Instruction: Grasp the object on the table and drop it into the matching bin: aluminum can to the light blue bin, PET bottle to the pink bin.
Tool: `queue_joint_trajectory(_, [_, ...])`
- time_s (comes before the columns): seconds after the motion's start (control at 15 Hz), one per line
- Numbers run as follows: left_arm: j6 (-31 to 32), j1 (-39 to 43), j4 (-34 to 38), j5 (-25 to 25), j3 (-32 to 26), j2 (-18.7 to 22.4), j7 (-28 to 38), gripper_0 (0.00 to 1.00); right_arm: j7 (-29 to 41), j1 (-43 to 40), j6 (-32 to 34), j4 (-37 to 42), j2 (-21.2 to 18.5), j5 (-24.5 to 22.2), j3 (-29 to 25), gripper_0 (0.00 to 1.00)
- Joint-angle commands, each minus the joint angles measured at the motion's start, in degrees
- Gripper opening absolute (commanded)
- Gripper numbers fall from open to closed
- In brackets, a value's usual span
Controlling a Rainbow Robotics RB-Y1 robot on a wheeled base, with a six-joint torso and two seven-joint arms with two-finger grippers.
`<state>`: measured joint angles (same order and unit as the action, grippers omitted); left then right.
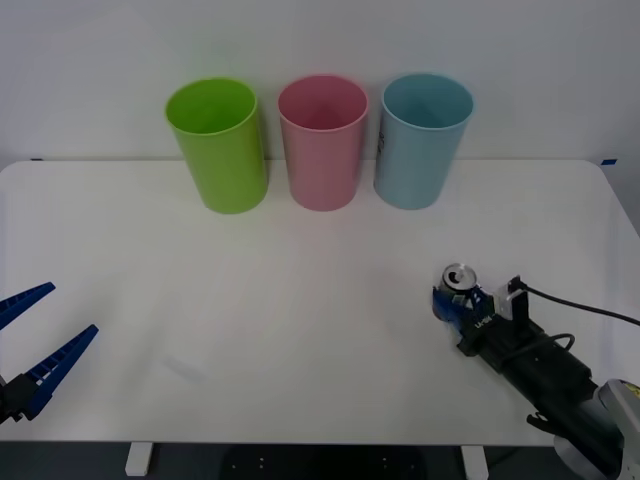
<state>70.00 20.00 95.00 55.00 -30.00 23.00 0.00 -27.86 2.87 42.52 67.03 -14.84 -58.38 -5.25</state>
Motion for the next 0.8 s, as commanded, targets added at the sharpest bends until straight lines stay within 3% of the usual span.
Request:
queue_joint_trajectory(0.07, [0.0, 0.0, 0.0, 0.0, 0.0, 0.0, 0.0, 1.00, 0.0, 0.0, 0.5, 0.1, 0.0, 0.6, -0.3, 0.00])
queue_joint_trajectory(0.6, [0.0, 0.0, 0.0, 0.0, 0.0, 0.0, 0.0, 1.00, 2.1, -2.8, -1.6, 7.8, 0.0, 1.8, -0.6, 0.00])
queue_joint_trajectory(0.8, [0.0, 0.0, 0.0, 0.0, 0.0, 0.0, 0.0, 1.00, 7.3, -4.1, -1.9, 12.3, -0.3, 1.7, -0.7, 0.00])
